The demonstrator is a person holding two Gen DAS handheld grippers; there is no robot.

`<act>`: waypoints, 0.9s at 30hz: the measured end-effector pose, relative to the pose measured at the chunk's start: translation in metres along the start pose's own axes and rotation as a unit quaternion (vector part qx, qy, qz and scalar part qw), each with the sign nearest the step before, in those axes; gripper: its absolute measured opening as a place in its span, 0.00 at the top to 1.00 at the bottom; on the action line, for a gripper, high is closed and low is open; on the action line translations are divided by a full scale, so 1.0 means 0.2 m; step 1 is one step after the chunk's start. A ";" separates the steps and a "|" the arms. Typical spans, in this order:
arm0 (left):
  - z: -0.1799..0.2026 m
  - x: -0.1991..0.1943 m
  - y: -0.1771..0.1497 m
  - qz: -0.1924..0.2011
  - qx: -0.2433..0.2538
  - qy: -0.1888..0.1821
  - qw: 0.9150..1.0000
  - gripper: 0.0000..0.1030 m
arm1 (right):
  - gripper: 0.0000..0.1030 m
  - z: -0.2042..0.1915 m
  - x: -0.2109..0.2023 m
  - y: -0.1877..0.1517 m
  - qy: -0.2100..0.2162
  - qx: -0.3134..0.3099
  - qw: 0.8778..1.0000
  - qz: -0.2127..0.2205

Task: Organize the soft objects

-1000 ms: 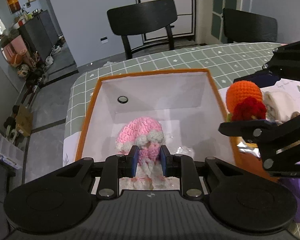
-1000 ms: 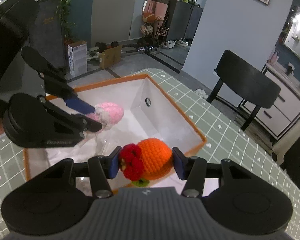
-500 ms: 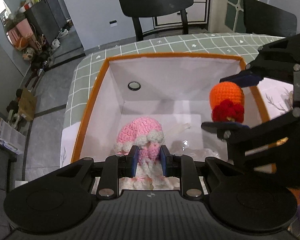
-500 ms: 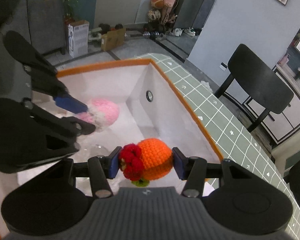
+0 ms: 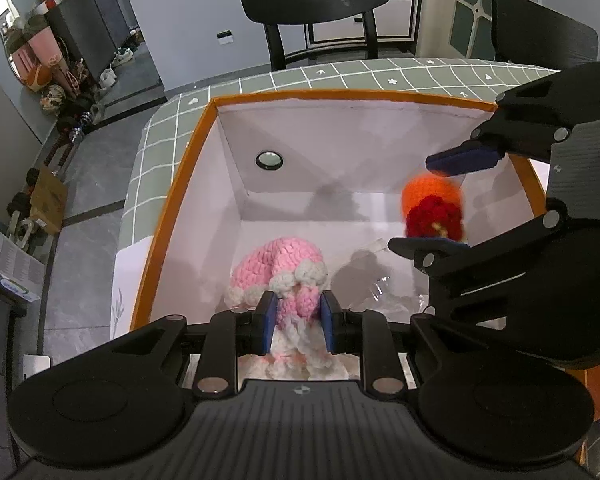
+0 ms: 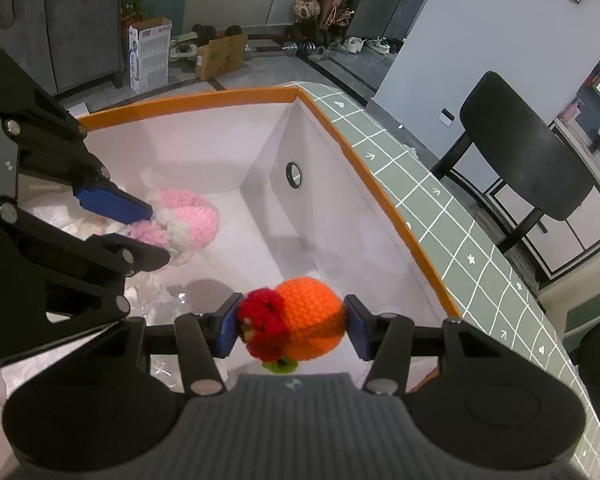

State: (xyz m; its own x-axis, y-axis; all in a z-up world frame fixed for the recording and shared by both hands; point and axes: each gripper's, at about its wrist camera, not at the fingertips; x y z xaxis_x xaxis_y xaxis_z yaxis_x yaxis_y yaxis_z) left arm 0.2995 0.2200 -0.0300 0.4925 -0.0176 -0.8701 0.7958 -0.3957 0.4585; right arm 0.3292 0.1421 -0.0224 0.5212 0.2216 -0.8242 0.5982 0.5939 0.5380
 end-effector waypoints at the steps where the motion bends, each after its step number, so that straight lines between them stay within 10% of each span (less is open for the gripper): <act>1: -0.01 0.01 0.00 -0.001 -0.001 -0.001 1.000 0.74 | 0.47 0.00 0.01 0.00 -0.002 -0.001 1.000 0.000; 5: -0.02 -0.01 -0.01 0.006 -0.013 0.003 1.000 0.64 | 0.34 -0.02 0.01 -0.01 -0.013 -0.010 1.000 0.000; 27: 0.02 -0.21 0.01 0.036 -0.005 0.023 0.999 0.56 | 0.34 0.00 -0.22 -0.05 -0.023 -0.003 1.000 0.020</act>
State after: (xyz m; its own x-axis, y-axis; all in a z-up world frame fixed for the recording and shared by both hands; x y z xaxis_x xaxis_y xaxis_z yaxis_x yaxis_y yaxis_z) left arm 0.2784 0.2167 0.0062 0.5650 -0.0031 -0.8251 0.7604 -0.3863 0.5221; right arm 0.2993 0.1264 0.0091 0.5720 0.2093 -0.7931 0.5727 0.5903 0.5688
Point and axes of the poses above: each gripper's, at about its wrist camera, not at the fingertips, and x roughly the way its jaws point, z to its right, y to its top, and after that the axes turned 9 degrees about x, right-handed
